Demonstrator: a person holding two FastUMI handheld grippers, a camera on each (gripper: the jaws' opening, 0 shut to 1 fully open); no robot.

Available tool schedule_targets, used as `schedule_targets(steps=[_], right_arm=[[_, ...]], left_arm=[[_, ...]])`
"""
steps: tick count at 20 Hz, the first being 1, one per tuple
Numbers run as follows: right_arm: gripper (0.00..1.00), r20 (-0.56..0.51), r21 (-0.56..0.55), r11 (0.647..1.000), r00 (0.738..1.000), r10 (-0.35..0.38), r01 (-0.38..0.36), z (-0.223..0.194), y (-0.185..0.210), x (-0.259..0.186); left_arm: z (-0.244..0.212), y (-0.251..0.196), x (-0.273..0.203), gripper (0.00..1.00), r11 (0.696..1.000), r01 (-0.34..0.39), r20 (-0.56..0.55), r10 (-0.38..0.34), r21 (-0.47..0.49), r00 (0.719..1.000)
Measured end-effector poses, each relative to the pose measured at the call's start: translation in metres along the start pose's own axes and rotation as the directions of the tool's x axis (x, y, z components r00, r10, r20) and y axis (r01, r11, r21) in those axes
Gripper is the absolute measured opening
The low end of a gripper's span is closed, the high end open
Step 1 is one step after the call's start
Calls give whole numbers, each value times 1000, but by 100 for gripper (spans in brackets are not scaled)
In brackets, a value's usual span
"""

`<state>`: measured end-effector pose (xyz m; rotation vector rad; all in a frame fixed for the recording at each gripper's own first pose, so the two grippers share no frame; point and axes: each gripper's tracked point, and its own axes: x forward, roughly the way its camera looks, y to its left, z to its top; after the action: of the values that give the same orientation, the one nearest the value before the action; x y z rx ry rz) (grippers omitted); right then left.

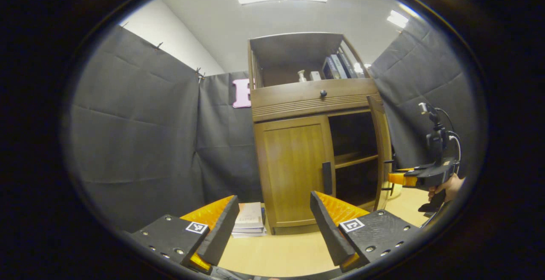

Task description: Open the right door of the double-door shoe cabinet with the right hand, and open the left door with the left hand.

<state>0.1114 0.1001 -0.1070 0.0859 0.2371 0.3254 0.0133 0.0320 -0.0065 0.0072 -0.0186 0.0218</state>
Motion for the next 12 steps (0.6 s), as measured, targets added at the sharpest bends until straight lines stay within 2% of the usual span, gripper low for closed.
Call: schedule_targets(steps=[12], right_arm=[[18,-4,6,998,998,-61,61,-5,-67,-48]], left_arm=[[8,-5,4,99,994,105,13,-105,-8,994]])
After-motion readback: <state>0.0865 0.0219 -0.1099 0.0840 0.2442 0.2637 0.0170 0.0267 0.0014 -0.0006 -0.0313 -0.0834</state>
